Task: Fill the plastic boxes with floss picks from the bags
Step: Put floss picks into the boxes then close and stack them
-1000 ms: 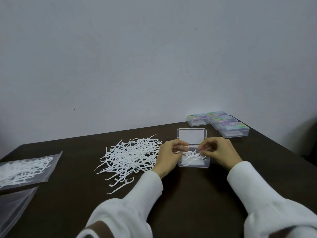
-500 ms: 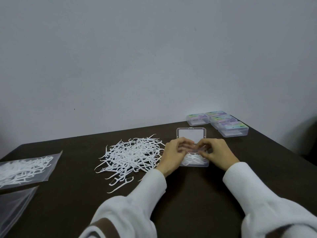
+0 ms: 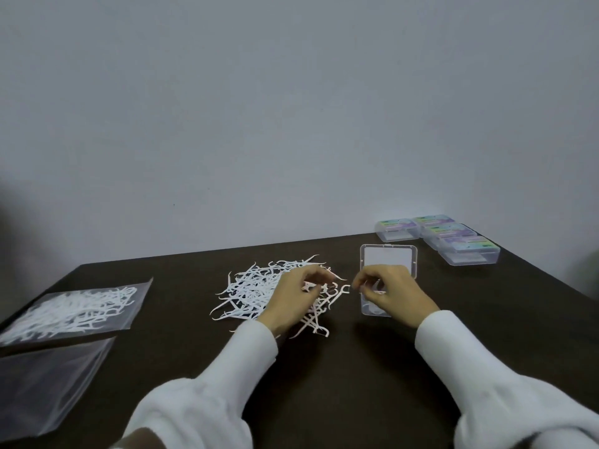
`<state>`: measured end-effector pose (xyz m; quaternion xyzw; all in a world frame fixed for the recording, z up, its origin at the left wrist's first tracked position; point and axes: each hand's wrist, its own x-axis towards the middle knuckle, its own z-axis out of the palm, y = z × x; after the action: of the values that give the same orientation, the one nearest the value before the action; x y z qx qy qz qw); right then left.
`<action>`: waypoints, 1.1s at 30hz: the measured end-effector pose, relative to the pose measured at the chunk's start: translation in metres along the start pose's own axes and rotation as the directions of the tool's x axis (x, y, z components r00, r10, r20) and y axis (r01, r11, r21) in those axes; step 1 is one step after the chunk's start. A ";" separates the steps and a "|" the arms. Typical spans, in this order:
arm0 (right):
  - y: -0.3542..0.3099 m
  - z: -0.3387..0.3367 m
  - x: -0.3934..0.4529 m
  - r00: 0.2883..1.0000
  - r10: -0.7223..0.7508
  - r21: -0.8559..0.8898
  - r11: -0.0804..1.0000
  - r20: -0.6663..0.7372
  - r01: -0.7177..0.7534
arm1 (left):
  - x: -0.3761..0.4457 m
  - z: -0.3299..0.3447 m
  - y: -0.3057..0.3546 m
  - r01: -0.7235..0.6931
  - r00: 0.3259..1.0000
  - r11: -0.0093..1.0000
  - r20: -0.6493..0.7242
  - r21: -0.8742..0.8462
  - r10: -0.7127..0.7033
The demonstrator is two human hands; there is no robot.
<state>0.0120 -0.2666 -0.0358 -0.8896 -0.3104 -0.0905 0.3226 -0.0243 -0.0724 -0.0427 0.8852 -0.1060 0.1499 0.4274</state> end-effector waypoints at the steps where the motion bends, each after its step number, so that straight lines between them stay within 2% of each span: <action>1: -0.007 0.005 0.004 0.999 -0.024 -0.009 1.000 0.022 0.024 | -0.004 -0.011 -0.006 0.008 1.000 1.000 -0.002 0.028 -0.008; 5: -0.029 0.030 0.020 0.991 -0.089 -0.026 0.995 0.098 0.092 | -0.024 -0.049 -0.029 0.096 0.995 0.990 -0.045 0.102 -0.092; 11: -0.060 0.065 0.043 0.954 -0.049 -0.111 0.990 0.297 0.086 | -0.051 -0.084 -0.058 0.174 0.985 0.962 -0.035 0.211 -0.170; 13: -0.065 0.075 0.048 0.950 -0.030 -0.159 0.984 0.310 0.083 | -0.055 -0.086 -0.066 0.182 0.983 0.956 -0.016 0.232 -0.183; 17: -0.069 0.082 0.055 0.978 -0.086 -0.335 0.930 0.192 0.148 | -0.053 -0.086 -0.078 0.127 0.991 0.951 -0.071 0.282 -0.111; 22: -0.066 0.080 0.053 0.986 -0.147 -0.326 0.931 0.076 0.164 | -0.051 -0.085 -0.080 0.110 0.983 0.954 -0.171 0.280 -0.063; 26: -0.061 0.076 0.054 0.985 -0.172 -0.229 0.958 0.024 0.173 | -0.049 -0.083 -0.077 0.098 0.976 0.965 -0.213 0.244 -0.046; 33: -0.052 0.071 0.057 0.994 -0.105 0.018 0.994 -0.016 0.105 | -0.048 -0.081 -0.069 0.086 0.957 0.991 -0.284 0.101 -0.054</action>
<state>0.0221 -0.1627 -0.0436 -0.8683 -0.3552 -0.1110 0.3279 -0.0616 0.0366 -0.0626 0.8808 -0.0041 0.2644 0.3927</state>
